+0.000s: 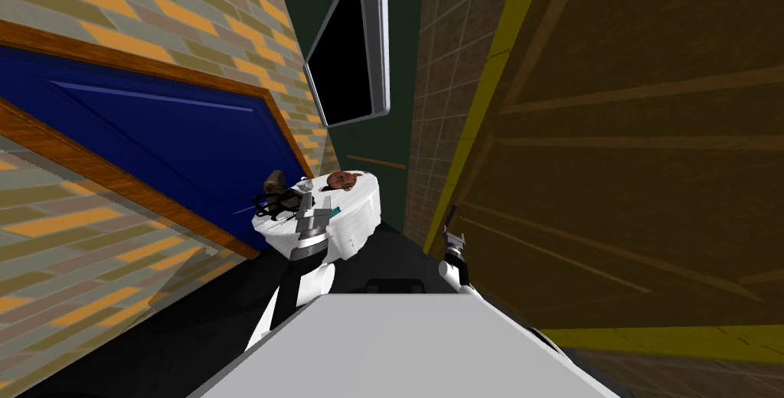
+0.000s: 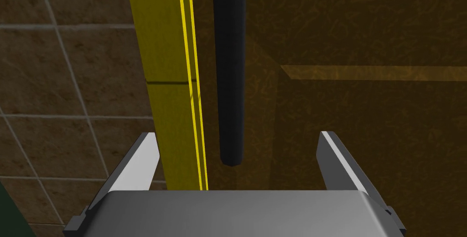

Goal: Pull the door open

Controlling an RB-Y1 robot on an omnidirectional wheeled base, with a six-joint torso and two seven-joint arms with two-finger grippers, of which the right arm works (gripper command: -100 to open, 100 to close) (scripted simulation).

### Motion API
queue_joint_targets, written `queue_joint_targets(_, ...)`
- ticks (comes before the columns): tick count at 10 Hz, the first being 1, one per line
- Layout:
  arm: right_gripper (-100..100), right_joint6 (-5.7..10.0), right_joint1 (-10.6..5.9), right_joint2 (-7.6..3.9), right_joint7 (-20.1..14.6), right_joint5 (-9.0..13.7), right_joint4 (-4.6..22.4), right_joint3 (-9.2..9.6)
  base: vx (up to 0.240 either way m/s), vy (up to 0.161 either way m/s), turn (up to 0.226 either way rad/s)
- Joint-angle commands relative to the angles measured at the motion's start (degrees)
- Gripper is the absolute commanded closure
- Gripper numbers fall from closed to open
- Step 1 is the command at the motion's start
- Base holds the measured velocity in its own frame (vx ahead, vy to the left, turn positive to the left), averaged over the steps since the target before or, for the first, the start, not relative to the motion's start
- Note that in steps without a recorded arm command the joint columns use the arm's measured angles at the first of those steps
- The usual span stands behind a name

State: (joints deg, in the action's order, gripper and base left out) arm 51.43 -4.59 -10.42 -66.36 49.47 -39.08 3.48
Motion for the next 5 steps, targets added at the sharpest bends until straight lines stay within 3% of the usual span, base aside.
queue_joint_targets(1, -100, 0.07, 0.15, -1.58, -1.62, 0.57, 0.96, -0.54, 0.05, -0.015, 0.171)
queue_joint_targets(2, -100, 0.07, 0.15, -1.58, -1.62, 0.57, 0.96, -0.54, 0.051, -0.023, 0.063)
queue_joint_targets(3, -100, 0.13, 0.27, -2.94, -2.91, 1.08, 1.86, -1.02, 0.079, -0.038, 0.108)
queue_joint_targets(5, -100, 0.13, 0.27, -2.94, -2.91, 1.08, 2.39, -1.02, 0.063, -0.033, 0.042)
